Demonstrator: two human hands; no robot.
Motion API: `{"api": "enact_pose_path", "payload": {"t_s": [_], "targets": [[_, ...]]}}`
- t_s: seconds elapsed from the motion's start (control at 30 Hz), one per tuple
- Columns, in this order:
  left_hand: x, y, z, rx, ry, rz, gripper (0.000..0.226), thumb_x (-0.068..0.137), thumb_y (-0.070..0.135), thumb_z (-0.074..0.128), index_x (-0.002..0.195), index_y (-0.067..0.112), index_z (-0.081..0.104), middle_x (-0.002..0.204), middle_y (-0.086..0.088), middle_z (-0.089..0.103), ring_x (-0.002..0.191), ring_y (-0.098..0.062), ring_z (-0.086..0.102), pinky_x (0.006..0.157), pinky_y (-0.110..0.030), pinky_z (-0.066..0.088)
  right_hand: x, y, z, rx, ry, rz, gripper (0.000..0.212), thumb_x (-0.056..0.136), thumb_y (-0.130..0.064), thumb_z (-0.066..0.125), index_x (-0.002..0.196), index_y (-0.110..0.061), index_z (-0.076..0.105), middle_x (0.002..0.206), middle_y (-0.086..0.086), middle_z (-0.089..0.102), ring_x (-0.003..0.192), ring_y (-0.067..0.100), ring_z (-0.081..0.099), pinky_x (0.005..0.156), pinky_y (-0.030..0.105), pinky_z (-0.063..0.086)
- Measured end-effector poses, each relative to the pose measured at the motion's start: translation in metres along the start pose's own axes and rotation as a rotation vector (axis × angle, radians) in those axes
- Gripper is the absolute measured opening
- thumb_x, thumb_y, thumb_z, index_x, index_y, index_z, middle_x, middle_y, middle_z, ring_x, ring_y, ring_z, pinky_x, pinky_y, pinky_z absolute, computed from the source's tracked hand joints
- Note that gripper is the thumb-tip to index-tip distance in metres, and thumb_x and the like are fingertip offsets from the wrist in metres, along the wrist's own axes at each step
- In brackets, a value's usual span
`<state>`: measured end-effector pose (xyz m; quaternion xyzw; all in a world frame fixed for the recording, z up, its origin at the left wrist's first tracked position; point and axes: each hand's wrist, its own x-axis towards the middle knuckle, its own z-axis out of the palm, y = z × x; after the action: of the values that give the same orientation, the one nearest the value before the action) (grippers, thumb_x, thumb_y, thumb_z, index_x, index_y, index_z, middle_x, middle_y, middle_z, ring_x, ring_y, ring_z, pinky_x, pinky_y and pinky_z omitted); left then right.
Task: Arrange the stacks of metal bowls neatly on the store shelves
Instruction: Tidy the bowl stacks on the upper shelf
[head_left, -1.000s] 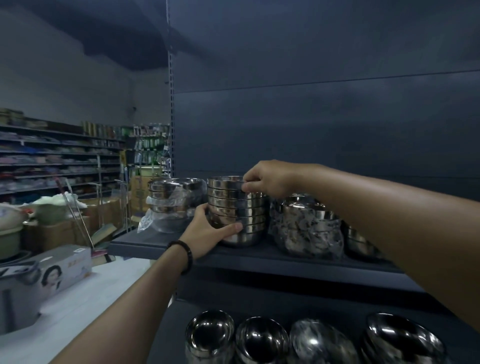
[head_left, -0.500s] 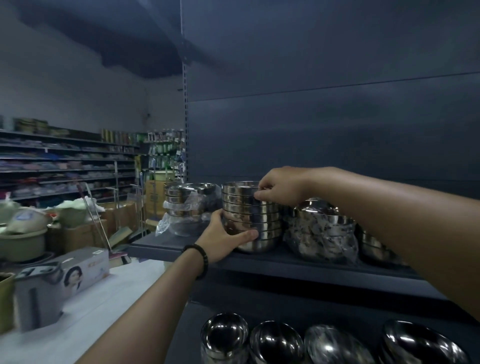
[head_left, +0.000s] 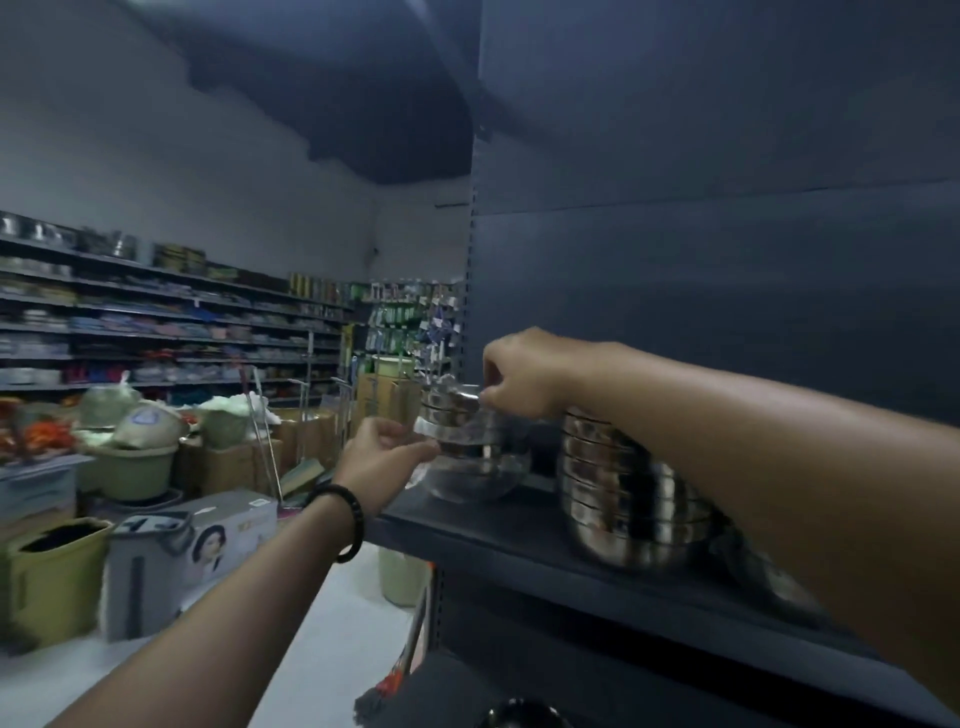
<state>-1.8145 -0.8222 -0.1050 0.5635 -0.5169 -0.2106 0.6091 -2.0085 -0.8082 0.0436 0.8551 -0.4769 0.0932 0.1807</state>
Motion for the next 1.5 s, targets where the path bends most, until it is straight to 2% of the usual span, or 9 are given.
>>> {"api": "enact_pose_path", "payload": {"t_s": [0.2,0.43,0.6,0.77,0.83,0.97,1.13,1.3,1.5], "targets": [[0.026,-0.017,-0.004,-0.024,-0.190,-0.104,0.086,0.069,0.072,0.074,0.136,0.021,0.054,0.133,0.000,0.060,0.121,-0.022,0.057,0.109,-0.051,0.046,0.048,-0.018,0.023,-0.222,-0.215,0.043,0.027,0.105,-0.038,0.060,0.105,-0.013,0.068,0.098,0.003,0.070,0.071,0.019,0.060,0.062,0.030,0.047],[0.027,-0.015,0.023,-0.311,-0.271,-0.176,0.058,0.077,0.053,0.074,0.126,0.026,0.058,0.129,-0.007,0.067,0.115,-0.028,0.069,0.101,-0.054,0.056,0.059,-0.011,0.033,-0.142,-0.152,-0.052,0.013,0.099,-0.035,0.072,0.096,-0.023,0.075,0.096,-0.001,0.071,0.096,0.027,0.070,0.080,0.039,0.058],[0.015,-0.011,0.019,-0.373,-0.258,-0.217,0.024,0.103,0.021,0.059,0.127,0.019,0.065,0.133,-0.012,0.066,0.117,-0.030,0.067,0.098,-0.053,0.058,0.046,-0.014,0.023,-0.146,-0.153,-0.128,0.023,0.100,-0.035,0.070,0.118,-0.025,0.079,0.113,-0.003,0.075,0.103,0.026,0.070,0.095,0.044,0.059],[-0.007,0.003,0.011,-0.246,-0.264,-0.172,0.034,0.099,0.038,0.066,0.126,0.019,0.058,0.128,-0.005,0.061,0.112,-0.024,0.067,0.091,-0.046,0.062,0.027,-0.022,0.008,-0.127,-0.168,-0.159,0.028,0.100,-0.035,0.070,0.124,-0.023,0.078,0.103,-0.004,0.073,0.097,0.024,0.071,0.087,0.036,0.059],[-0.017,0.009,0.007,-0.207,-0.254,-0.147,0.039,0.100,0.050,0.059,0.126,0.020,0.057,0.133,-0.003,0.057,0.120,-0.025,0.061,0.093,-0.049,0.060,0.022,-0.027,0.006,-0.155,-0.143,-0.184,0.021,0.101,-0.037,0.069,0.107,-0.018,0.078,0.092,-0.004,0.071,0.091,0.025,0.070,0.081,0.036,0.057],[-0.032,0.014,0.008,-0.128,-0.220,-0.103,0.050,0.105,0.059,0.040,0.139,0.022,0.047,0.132,0.005,0.047,0.111,-0.015,0.049,0.066,-0.025,0.040,0.017,-0.034,0.002,-0.203,-0.137,-0.210,0.032,0.103,-0.035,0.066,0.074,-0.019,0.063,0.076,-0.002,0.065,0.074,0.025,0.064,0.069,0.033,0.050],[-0.036,0.019,0.015,-0.147,-0.196,-0.145,0.053,0.103,0.062,0.041,0.139,0.022,0.045,0.124,0.004,0.053,0.096,-0.006,0.051,0.087,-0.044,0.057,0.010,-0.034,0.001,-0.163,-0.121,-0.185,0.026,0.103,-0.029,0.067,0.085,-0.011,0.069,0.076,0.002,0.065,0.069,0.024,0.058,0.059,0.029,0.044],[-0.044,0.021,0.017,-0.117,-0.148,-0.127,0.072,0.083,0.079,0.041,0.128,0.024,0.052,0.121,-0.002,0.062,0.108,-0.026,0.063,0.100,-0.058,0.054,0.002,-0.030,0.009,-0.067,-0.054,-0.173,0.023,0.103,-0.031,0.066,0.098,-0.011,0.075,0.099,0.008,0.075,0.078,0.024,0.064,0.069,0.035,0.055],[-0.054,0.033,0.011,0.128,-0.130,-0.086,0.073,0.091,0.073,0.035,0.124,0.013,0.060,0.111,-0.007,0.069,0.098,-0.027,0.065,0.096,-0.046,0.053,-0.035,-0.025,0.000,0.013,0.018,-0.140,0.038,0.104,-0.047,0.058,0.120,-0.014,0.071,0.117,0.008,0.071,0.102,0.031,0.069,0.092,0.047,0.060]]}}
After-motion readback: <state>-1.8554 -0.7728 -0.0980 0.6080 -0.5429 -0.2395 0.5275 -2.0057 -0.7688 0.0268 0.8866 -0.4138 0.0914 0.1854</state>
